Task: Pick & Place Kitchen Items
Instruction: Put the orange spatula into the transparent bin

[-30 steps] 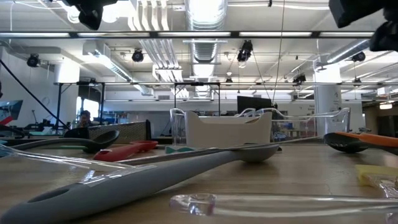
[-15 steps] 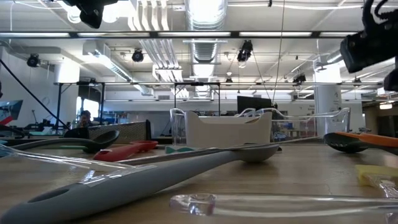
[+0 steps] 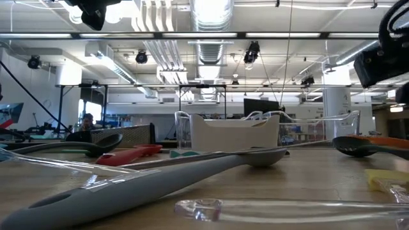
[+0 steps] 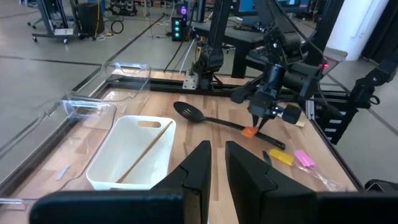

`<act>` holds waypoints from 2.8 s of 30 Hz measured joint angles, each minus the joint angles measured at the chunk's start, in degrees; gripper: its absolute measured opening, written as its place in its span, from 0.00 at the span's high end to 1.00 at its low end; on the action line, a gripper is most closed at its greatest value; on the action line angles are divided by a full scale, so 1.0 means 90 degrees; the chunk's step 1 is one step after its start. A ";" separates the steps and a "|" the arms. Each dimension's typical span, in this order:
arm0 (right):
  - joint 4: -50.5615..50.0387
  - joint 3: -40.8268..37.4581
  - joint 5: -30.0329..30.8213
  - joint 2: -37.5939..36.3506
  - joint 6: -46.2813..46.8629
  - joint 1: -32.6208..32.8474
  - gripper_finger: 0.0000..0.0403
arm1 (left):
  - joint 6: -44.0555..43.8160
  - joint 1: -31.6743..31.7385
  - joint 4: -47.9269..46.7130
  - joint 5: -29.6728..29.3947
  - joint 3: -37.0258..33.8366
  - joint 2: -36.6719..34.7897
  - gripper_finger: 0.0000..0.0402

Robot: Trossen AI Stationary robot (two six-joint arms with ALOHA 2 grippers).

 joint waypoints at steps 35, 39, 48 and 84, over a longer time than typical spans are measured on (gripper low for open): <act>-0.0659 0.2138 0.1154 -0.1866 -0.6548 -0.4967 0.94 | 0.0021 0.0000 0.0132 0.0000 0.0000 -0.0002 0.87; -0.0271 0.2763 0.0372 -0.1288 -0.7454 -0.5922 0.94 | 0.0021 0.0000 0.0136 0.0000 0.0000 -0.0002 0.87; -0.0568 0.4967 -0.0428 0.0651 -0.8724 -0.7279 0.94 | 0.0223 -0.0002 0.0141 -0.0002 0.0000 -0.0002 0.87; -0.3041 0.8885 -0.1017 0.5210 -0.9625 -0.8268 0.94 | 0.0412 0.0005 0.0166 -0.0002 0.0000 -0.0080 0.87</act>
